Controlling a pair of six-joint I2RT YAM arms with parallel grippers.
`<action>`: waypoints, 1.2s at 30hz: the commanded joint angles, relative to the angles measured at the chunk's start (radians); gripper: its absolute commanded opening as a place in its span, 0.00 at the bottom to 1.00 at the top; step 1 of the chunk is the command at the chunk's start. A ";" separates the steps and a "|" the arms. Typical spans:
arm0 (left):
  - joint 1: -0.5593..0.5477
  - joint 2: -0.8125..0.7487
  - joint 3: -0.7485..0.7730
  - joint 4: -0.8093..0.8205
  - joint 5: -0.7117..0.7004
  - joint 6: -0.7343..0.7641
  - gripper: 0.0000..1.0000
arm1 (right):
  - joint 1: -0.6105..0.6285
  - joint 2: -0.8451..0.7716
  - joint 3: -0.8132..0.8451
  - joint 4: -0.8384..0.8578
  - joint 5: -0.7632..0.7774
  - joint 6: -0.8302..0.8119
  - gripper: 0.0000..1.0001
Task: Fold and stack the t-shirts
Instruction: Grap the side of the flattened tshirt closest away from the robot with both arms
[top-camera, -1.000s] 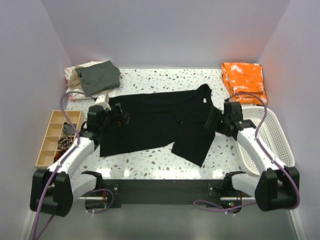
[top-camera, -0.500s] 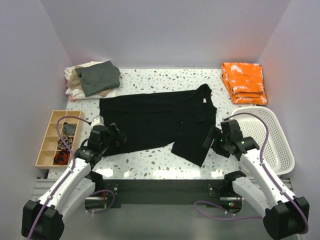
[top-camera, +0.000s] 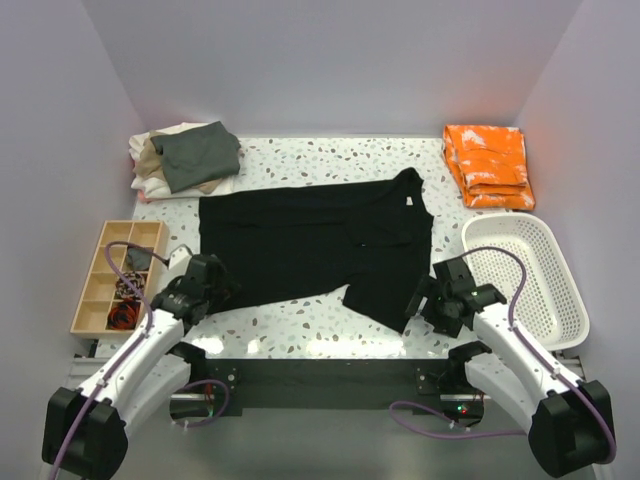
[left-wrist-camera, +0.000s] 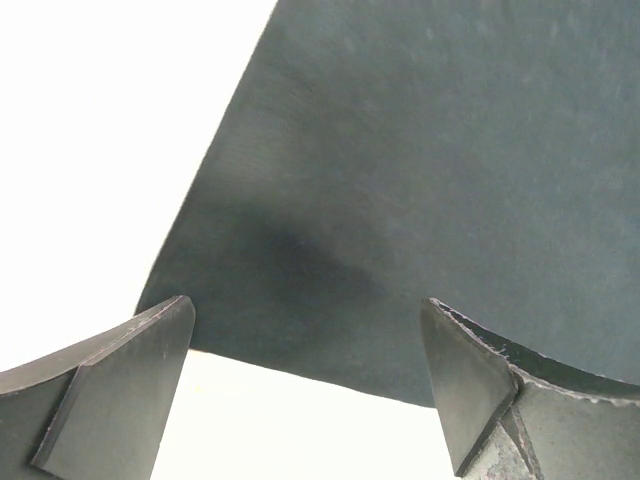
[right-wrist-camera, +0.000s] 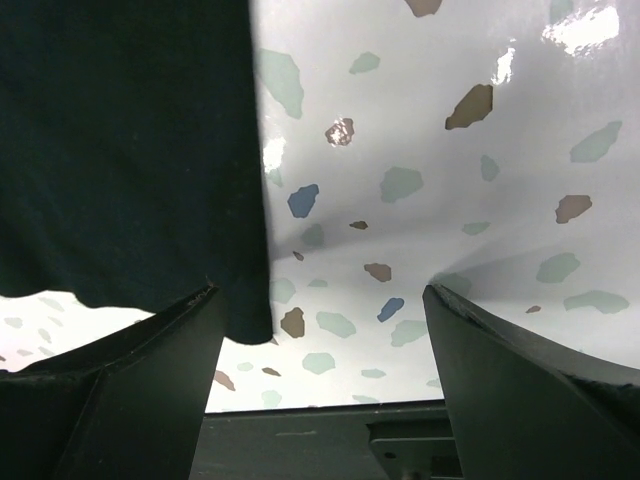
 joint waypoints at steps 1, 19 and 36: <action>-0.002 -0.062 0.056 -0.129 -0.146 -0.142 1.00 | 0.004 0.001 -0.014 0.026 0.021 0.009 0.84; 0.003 0.050 -0.010 -0.077 -0.125 -0.173 1.00 | 0.004 0.030 -0.023 0.072 -0.011 -0.005 0.85; 0.003 0.010 -0.082 0.023 -0.036 -0.120 0.83 | 0.004 0.057 -0.062 0.162 -0.099 0.024 0.65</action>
